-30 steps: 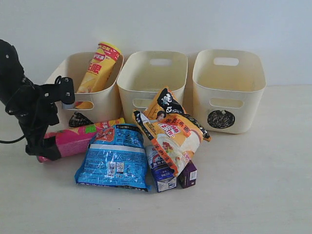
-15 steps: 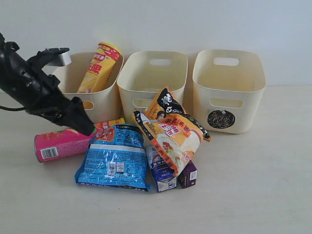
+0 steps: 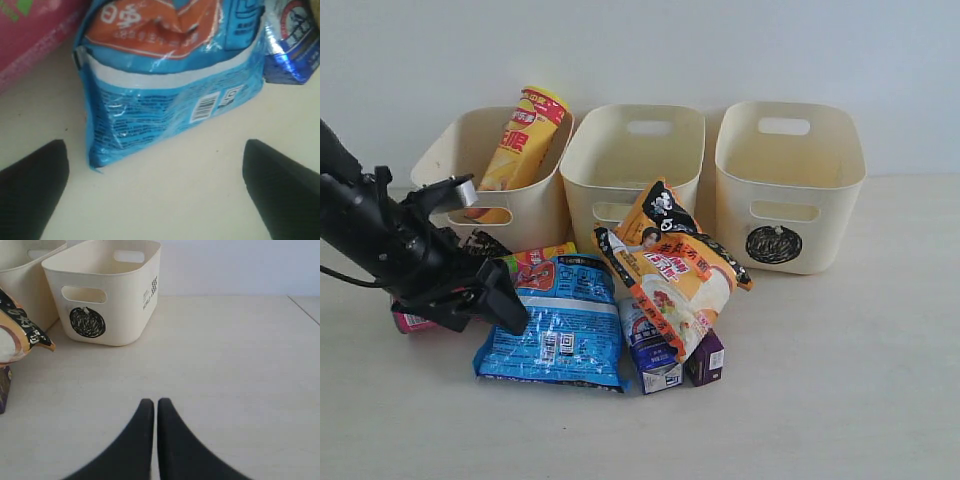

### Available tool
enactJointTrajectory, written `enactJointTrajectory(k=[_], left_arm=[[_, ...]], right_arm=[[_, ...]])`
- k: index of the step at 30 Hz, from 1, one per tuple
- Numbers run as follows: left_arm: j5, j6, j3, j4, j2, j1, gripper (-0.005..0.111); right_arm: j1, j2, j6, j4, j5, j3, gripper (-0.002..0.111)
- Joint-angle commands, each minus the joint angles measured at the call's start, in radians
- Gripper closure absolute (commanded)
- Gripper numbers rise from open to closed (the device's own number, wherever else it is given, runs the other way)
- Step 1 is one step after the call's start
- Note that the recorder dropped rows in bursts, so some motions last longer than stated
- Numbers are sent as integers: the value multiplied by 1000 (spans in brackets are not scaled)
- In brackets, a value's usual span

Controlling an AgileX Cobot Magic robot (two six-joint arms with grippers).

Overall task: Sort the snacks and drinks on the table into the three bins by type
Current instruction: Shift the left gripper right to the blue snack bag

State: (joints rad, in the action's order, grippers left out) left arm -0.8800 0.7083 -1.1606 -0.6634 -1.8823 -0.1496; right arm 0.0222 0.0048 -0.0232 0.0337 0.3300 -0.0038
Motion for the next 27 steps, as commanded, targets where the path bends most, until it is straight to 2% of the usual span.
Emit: enactJointTrajectory(k=[1, 6, 12, 18, 23, 27], left_arm=[[80, 24, 12, -22, -39, -3, 14], [107, 97, 12, -93, -85, -3, 10], [107, 221, 12, -240, -138, -3, 10], [159, 250, 14, -298, -199, -3, 10], [137, 347, 14, -431, -247, -3, 10], [115, 401, 14, -465, -268, -3, 10]], right_arm=[[-3, -5, 0, -3, -7, 4, 108], [-3, -5, 0, -3, -7, 4, 108], [-3, -5, 0, -3, -7, 4, 108], [-3, -5, 0, -3, -7, 4, 108], [-3, -5, 0, -3, -7, 4, 108], [-3, -5, 0, -3, -7, 4, 108]])
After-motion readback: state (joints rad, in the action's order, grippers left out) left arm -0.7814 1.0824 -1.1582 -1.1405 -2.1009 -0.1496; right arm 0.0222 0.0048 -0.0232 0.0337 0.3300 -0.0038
